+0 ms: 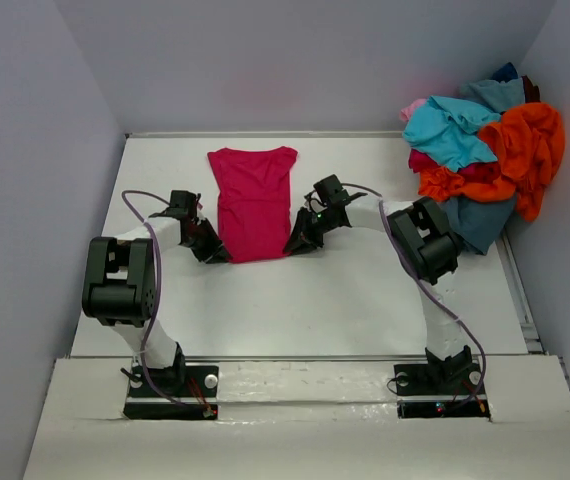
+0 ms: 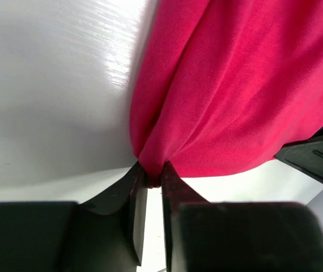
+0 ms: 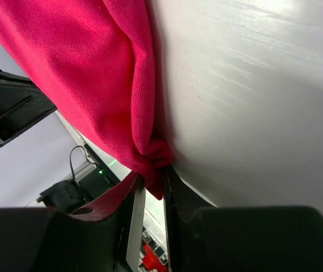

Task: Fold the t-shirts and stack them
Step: Fold the tshirt

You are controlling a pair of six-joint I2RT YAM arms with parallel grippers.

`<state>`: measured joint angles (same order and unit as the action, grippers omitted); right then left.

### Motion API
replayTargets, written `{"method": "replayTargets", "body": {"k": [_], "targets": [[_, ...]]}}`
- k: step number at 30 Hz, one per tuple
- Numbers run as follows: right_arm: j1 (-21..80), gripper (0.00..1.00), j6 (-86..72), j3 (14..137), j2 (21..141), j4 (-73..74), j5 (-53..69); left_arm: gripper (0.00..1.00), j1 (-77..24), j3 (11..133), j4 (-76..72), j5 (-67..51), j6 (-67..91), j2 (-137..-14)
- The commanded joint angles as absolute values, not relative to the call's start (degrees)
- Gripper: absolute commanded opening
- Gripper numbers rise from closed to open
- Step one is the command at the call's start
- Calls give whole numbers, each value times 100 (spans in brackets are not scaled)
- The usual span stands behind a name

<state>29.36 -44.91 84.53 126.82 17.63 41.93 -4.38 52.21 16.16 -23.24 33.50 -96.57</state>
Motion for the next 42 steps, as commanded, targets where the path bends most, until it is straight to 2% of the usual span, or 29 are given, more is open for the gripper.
{"method": "replayTargets", "body": {"k": [1,2,5,10,21,33,42], "targets": [[2988,22,-4166,8543,12560,2012,3683,19,-413,5238,1749,-2136,3243,-9571],[2988,20,-4123,8604,12551,2108,3622,13,-413,5273,1749,-2101,3208,-9571],[2988,14,-3920,8745,12533,2311,3490,6,-413,5352,1793,-2031,3164,-9615],[2988,7,-3674,8956,12542,2610,3296,6,-413,5440,1889,-2013,3024,-9721],[3041,7,-3252,9035,12252,3067,3173,6,-808,5379,2399,-2144,2795,-9326],[3393,7,-2681,8456,11321,3753,3050,6,-1573,4738,2953,-2066,2839,-8183],[3735,7,-2549,7849,10460,4122,3023,6,-2073,4061,3593,-1978,3128,-6848]]}}
